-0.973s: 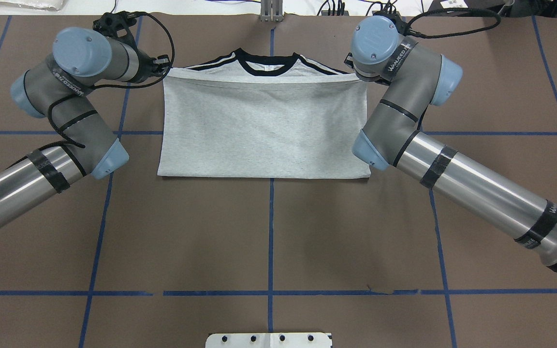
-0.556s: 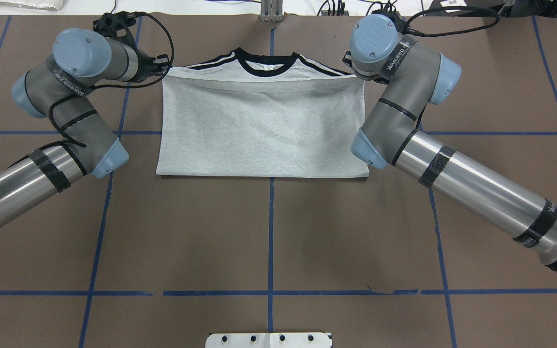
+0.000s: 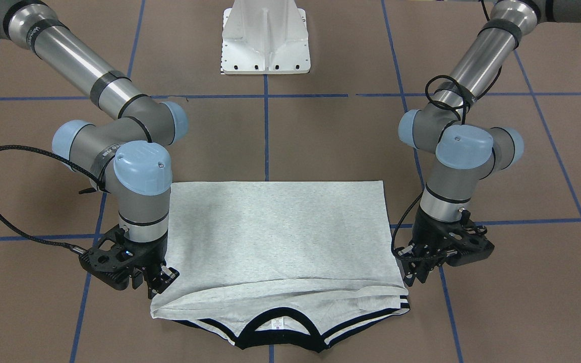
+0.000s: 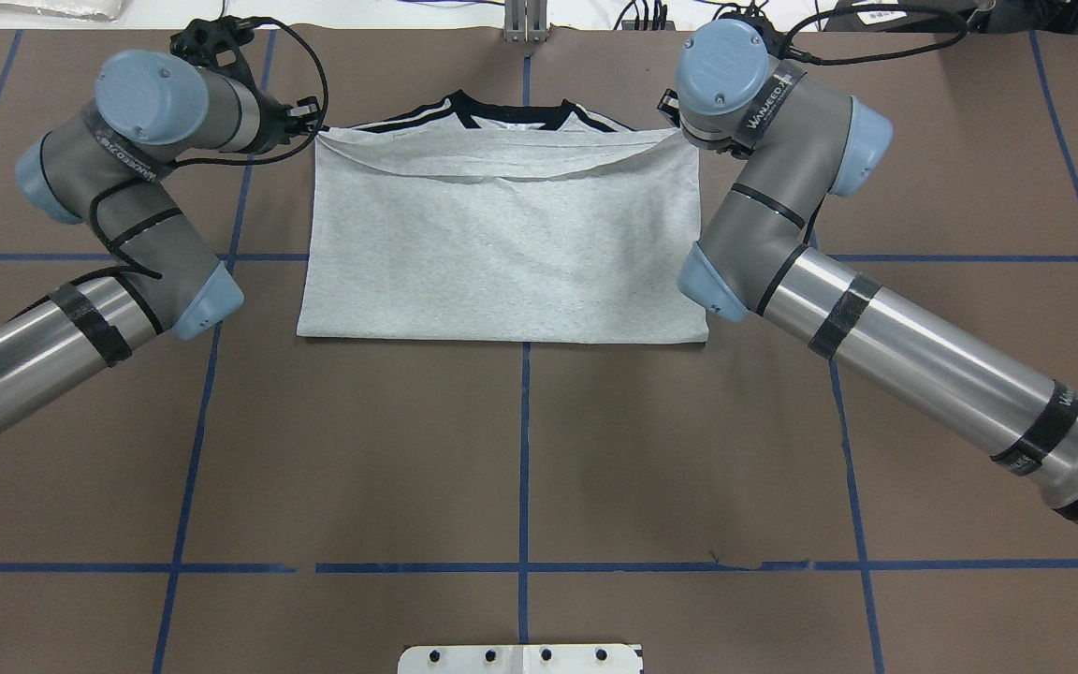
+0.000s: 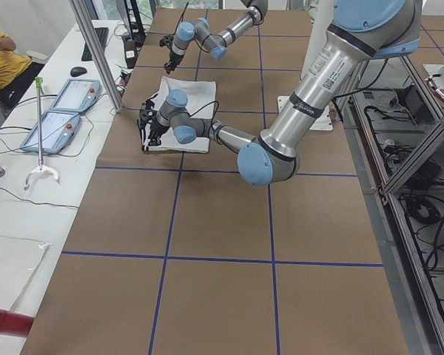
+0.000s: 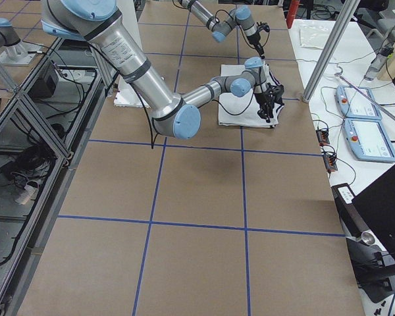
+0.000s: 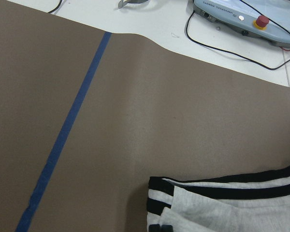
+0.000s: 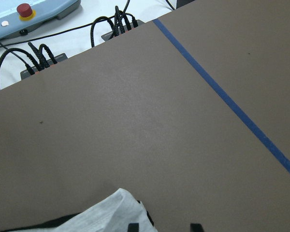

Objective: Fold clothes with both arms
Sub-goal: 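Lower the hem onto the shirt near the collar and open both grippers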

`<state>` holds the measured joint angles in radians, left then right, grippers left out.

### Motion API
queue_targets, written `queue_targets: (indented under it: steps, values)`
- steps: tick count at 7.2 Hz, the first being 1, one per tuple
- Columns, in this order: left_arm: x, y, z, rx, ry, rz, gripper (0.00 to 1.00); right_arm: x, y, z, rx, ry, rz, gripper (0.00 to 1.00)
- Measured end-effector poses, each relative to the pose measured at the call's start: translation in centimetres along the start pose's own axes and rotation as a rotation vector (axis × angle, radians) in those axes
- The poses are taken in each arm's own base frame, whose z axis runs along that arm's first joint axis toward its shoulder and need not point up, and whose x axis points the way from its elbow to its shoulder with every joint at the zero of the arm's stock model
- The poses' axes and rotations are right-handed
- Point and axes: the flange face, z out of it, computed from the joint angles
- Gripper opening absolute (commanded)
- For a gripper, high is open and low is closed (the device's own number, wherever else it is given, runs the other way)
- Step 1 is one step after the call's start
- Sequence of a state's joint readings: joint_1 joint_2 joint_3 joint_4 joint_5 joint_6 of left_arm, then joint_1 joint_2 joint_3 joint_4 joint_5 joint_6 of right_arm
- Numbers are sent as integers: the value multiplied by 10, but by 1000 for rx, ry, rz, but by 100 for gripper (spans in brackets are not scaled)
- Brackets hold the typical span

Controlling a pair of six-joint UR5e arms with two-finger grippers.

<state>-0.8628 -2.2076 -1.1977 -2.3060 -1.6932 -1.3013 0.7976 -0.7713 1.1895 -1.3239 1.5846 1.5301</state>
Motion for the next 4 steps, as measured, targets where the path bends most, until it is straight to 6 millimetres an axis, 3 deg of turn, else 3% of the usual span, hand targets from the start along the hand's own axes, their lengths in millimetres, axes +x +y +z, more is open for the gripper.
queue_targets:
  steps: [2,4]
  values:
    - [-2,-4,-1,4,-2,-3,51,10,6,-11,-18,-28,5,54]
    - [-3,-6,-2,6,5,-5,52,49,44,-30,-83,-76,13,57]
